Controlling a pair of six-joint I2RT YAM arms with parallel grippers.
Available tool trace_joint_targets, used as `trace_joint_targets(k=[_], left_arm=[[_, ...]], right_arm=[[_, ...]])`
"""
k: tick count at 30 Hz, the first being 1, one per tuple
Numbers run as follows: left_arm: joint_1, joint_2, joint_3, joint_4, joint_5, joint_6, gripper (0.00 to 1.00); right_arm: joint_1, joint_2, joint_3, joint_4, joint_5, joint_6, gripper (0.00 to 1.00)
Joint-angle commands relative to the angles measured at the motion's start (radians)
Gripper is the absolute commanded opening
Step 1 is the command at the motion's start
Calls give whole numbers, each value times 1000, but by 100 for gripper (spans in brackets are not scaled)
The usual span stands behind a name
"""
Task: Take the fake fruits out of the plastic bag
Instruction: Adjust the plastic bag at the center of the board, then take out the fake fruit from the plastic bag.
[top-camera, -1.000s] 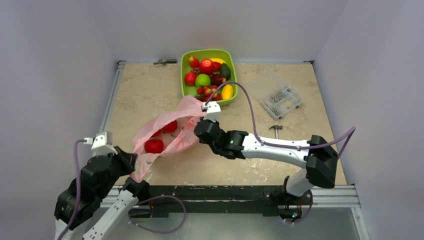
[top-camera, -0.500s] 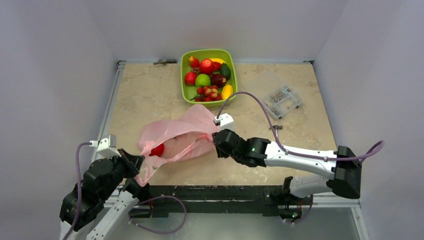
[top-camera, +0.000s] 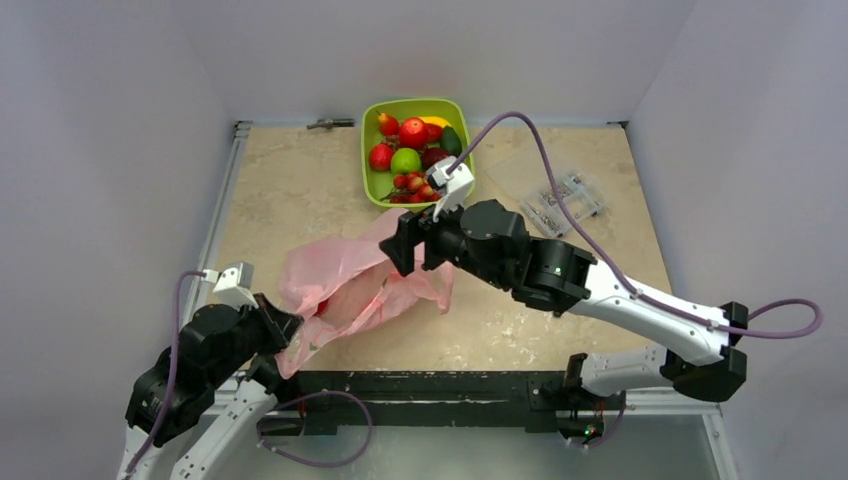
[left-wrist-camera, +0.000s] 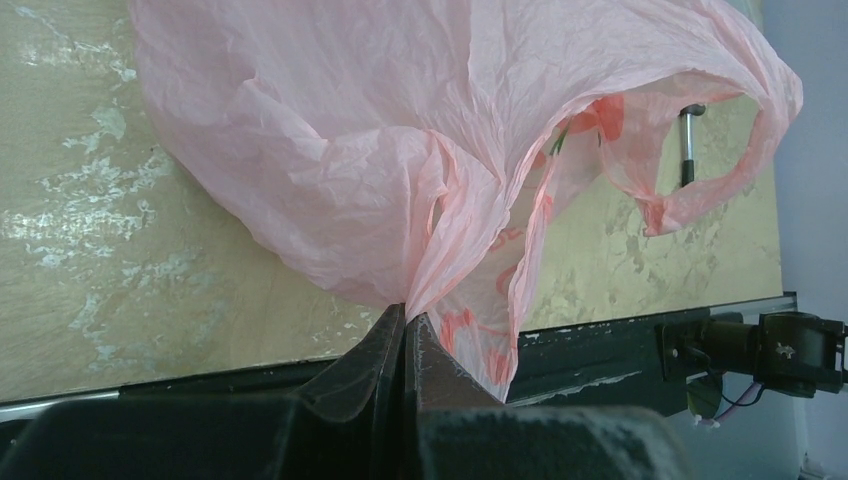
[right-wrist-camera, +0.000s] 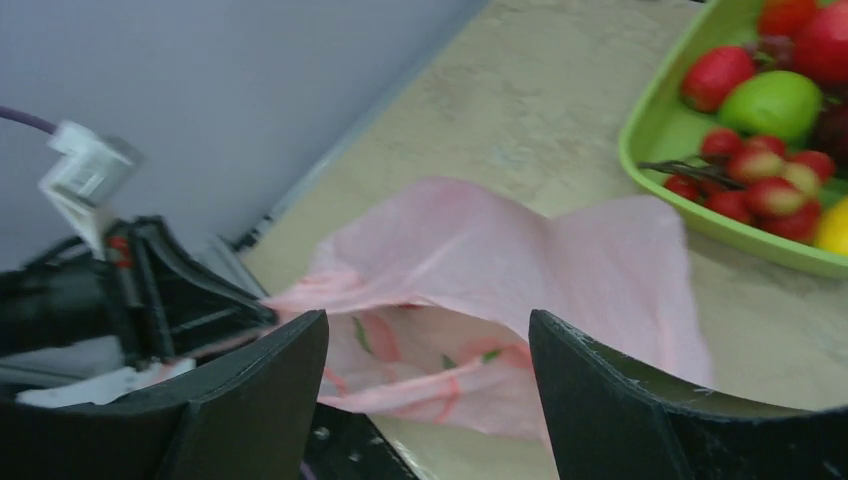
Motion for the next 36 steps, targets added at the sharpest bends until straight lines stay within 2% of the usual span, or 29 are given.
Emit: trace_joint_targets(k=[1, 3, 5, 8, 12, 14, 24, 31, 33, 36], left_arm=[[-5, 23, 8, 13, 10, -7, 0], [-5, 21, 6, 0, 10, -20, 0], [-4, 15, 4, -22, 3, -27, 0], [-4, -5, 6, -34, -11, -28, 0], [-4, -22, -5, -32, -6, -39, 0], [-5, -18, -9, -39, -3, -49, 0], [-5, 2, -41, -101, 28, -79, 0], [-5, 24, -45, -80, 77, -34, 0], [-4, 32, -50, -67, 90, -23, 0], [-4, 36, -58, -51, 124, -10, 0]], right_arm=[[55, 108, -71, 293, -196, 61, 69], [122, 138, -157, 470, -181, 81, 63], [150, 191, -185, 529, -101, 73, 55], [152, 262, -229, 600, -39, 84, 35], [154, 345, -317, 797, -67, 71, 30], [160, 404, -322, 839, -66, 70, 28], [192, 705, -359, 1038, -183, 198, 28], [190, 665, -359, 990, -108, 177, 30], [190, 643, -354, 964, -54, 165, 34], [183, 630, -335, 929, 30, 157, 46]])
